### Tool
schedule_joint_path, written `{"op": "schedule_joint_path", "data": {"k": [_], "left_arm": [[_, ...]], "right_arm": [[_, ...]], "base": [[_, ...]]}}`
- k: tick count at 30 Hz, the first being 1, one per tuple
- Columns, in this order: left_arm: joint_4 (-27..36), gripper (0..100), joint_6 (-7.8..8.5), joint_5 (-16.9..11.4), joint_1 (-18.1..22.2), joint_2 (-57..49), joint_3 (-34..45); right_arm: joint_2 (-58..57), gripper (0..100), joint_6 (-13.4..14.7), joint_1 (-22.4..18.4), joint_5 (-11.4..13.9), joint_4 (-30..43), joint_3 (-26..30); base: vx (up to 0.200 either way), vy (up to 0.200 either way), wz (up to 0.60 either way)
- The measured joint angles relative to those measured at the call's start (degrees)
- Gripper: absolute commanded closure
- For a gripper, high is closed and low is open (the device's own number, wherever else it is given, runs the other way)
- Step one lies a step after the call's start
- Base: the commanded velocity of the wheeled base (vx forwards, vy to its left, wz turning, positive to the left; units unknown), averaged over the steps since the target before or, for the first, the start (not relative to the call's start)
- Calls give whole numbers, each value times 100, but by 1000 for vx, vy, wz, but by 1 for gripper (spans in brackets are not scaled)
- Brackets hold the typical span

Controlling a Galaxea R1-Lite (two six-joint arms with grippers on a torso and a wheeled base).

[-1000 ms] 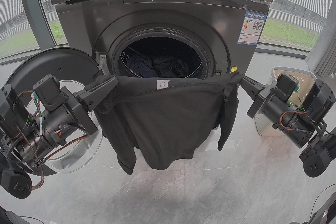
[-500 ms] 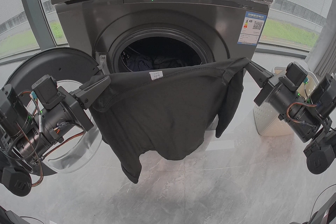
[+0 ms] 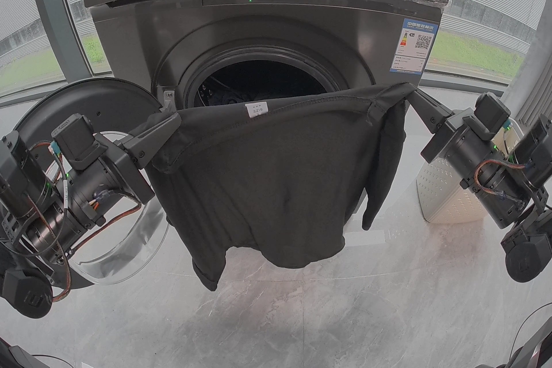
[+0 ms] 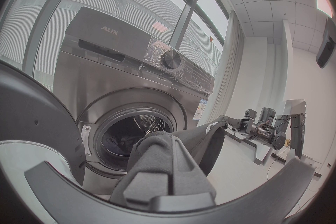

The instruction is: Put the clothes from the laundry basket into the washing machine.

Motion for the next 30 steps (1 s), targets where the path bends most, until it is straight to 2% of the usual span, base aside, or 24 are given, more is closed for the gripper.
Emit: {"op": "schedule_joint_path", "data": {"k": [30], "left_arm": [[2, 100, -6, 9, -105, -44, -28]], "right_arm": [[-260, 100, 5, 0, -44, 73, -22]], "base": [[0, 0, 0]]}}
